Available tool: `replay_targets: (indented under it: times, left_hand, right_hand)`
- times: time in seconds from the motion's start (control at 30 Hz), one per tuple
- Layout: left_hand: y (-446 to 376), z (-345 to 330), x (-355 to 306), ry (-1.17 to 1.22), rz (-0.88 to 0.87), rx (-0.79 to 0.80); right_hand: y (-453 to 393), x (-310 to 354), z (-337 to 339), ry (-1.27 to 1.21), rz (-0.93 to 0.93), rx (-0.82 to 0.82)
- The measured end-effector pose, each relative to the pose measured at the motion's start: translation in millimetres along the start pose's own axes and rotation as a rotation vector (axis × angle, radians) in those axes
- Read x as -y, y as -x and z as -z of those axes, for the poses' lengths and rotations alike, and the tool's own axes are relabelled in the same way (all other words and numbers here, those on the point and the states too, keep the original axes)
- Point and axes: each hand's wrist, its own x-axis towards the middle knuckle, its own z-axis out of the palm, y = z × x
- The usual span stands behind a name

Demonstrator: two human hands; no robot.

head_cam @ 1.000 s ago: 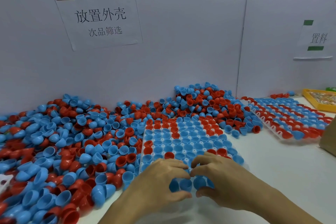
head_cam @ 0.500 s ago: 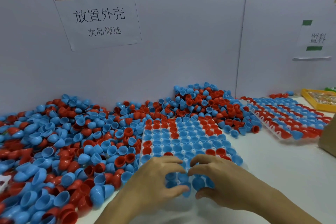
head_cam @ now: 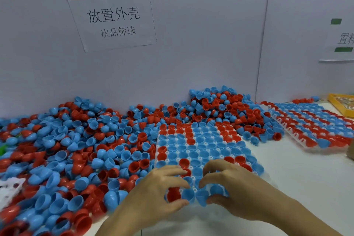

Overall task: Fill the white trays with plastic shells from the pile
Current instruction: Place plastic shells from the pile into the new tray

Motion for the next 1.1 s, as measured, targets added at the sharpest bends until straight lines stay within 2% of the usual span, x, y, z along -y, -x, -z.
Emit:
replay_targets:
  times: [0.23,0.47,0.7,0.9,1.1]
  left_hand:
    - [-7.0,-7.2,-4.6,-0.033,-0.073,0.057]
    - [-9.6,-7.7,-2.3,0.009,-0.108,0.003]
    - [-4.2,1.0,6.1,0.020,-0.065,-0.041]
    - [0.5,19.5,20.9,-0.012,0.083,-0.130]
    - [-12.5,67.2,73.5,-0.246,0.423,-0.267]
  right_hand:
    - [-2.9,4.4,-1.7,0.006,0.049,-0.009]
    - [-5.6,5.8,-1.4,0.072,0.077,-0.003]
    - [-5.5,3.4,0.3,0.055,0.068,0.038]
    - [-1.4,2.4,8.6,0.017,0.039,-0.008]
    - [-11.0,-19.1,34.0,-0.042,-0.044,-0.109]
